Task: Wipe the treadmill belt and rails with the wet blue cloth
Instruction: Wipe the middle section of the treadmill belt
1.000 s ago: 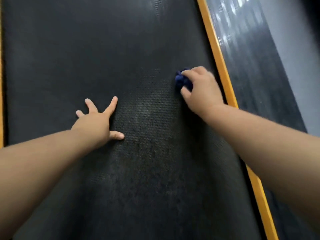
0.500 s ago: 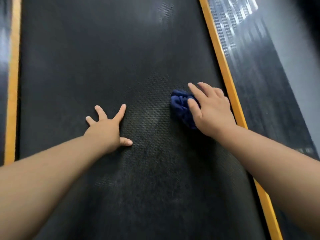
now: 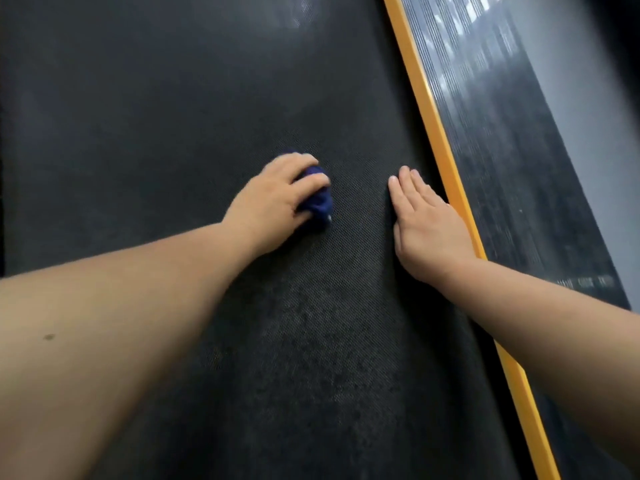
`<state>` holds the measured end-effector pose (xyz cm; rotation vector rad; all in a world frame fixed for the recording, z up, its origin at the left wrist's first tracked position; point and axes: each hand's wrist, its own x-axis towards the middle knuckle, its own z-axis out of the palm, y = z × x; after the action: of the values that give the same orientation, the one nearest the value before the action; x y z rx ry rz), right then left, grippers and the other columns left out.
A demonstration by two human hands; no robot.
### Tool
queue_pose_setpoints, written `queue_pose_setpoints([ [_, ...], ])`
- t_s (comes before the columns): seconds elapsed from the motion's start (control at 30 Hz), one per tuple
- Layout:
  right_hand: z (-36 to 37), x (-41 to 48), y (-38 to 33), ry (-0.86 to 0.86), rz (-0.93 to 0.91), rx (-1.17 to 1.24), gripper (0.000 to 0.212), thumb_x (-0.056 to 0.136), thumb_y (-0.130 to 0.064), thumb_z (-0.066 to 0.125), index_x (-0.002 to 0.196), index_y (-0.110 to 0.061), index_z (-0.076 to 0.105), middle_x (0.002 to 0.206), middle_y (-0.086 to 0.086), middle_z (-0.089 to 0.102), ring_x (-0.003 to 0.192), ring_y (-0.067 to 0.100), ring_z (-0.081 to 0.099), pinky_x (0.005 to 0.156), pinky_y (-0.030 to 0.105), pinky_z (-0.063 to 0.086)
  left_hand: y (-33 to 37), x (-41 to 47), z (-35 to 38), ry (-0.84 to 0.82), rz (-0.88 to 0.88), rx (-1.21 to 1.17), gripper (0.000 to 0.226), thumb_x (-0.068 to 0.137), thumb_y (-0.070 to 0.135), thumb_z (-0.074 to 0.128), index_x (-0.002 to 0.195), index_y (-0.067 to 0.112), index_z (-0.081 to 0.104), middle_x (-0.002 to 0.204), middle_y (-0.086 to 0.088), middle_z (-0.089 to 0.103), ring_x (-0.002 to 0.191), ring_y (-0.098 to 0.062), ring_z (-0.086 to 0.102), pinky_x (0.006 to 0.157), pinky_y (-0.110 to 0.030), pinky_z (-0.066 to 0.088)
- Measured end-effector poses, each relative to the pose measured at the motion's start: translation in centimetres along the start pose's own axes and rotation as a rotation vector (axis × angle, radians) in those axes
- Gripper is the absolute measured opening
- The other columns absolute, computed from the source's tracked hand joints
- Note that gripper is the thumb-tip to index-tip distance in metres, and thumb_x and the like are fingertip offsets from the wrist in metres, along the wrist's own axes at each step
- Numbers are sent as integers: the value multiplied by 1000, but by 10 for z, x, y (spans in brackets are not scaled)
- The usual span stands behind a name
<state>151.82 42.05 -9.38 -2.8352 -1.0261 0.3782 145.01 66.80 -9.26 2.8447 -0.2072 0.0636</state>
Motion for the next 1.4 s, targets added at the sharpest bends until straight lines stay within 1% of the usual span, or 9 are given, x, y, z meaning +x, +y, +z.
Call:
queue_pose_setpoints([
  [0.1, 1, 1, 1, -21, 0, -11, 58, 96, -22, 23, 151, -7, 11, 158, 11, 8, 147, 22, 4, 118, 30, 2, -4, -4, -6, 95, -362, -53, 42, 81, 32, 66, 119, 15, 61, 135, -13, 46, 128, -35, 37, 110, -41, 28],
  [0.23, 1, 2, 0, -11, -9, -37, 64, 92, -33, 13, 149, -3, 19, 156, 16, 18, 146, 28, 13, 118, 42, 19, 63, -54, 20, -6, 61, -151, 41, 78, 40, 58, 110, 15, 64, 130, -15, 53, 126, -36, 42, 112, -43, 27],
  [0.37, -3, 0, -5, -20, 6, -73, 70, 94, -49, 14, 150, -7, 13, 158, 13, 8, 147, 25, 5, 118, 35, 6, 40, -56, 16, -142, 375, -6, 39, 80, 36, 51, 115, 21, 58, 133, -17, 54, 124, -38, 49, 98, -61, 36],
  [0.57, -5, -3, -8, -12, 4, -61, 61, 99, -47, 19, 152, -17, 8, 160, 7, 2, 147, 23, -3, 116, 33, -3, 7, 7, -6, -21, -373, 56, 51, 86, 30, 60, 135, 26, 50, 155, -10, 25, 141, -38, 21, 112, -60, 13],
  [0.87, -3, -4, -10, 2, 4, -17, 64, 96, -47, 15, 152, -18, 7, 160, 5, -2, 146, 21, -9, 115, 33, -10, 16, -70, -4, -181, 349, 116, 53, 79, 32, 48, 132, 29, 47, 144, -13, 44, 130, -39, 43, 98, -61, 35],
  [1.0, -3, -5, -12, 39, 21, 29, 58, 101, -40, 25, 152, -18, 9, 160, 4, -1, 146, 20, -9, 116, 35, -9, -7, 4, -9, -35, -403, 18, 59, 90, 25, 52, 145, 31, 33, 158, -13, 12, 143, -39, 11, 114, -59, 12],
  [1.07, -5, -3, -18, 49, 30, 69, 57, 100, -37, 30, 152, -20, 14, 160, 3, 1, 147, 21, -8, 117, 39, -7, 7, -2, -1, 3, -520, -20, 57, 92, 30, 52, 145, 34, 32, 159, -8, 8, 145, -33, 4, 115, -55, 5],
  [1.27, 5, 7, -54, 65, 65, 73, 57, 97, -32, 23, 151, -17, 16, 160, 1, 6, 147, 18, -1, 116, 41, -6, 54, -124, 0, -228, 56, 33, 58, 79, 38, 44, 137, 35, 41, 151, -9, 34, 138, -32, 31, 103, -56, 30],
  [1.4, 15, 10, -55, 109, 85, 46, 61, 92, -36, 21, 150, -16, 24, 159, 2, 14, 147, 18, 8, 117, 43, 1, 0, -89, -14, -245, 264, 175, 74, 71, 28, 73, 137, 33, 41, 150, -11, 36, 135, -34, 38, 101, -58, 35],
])
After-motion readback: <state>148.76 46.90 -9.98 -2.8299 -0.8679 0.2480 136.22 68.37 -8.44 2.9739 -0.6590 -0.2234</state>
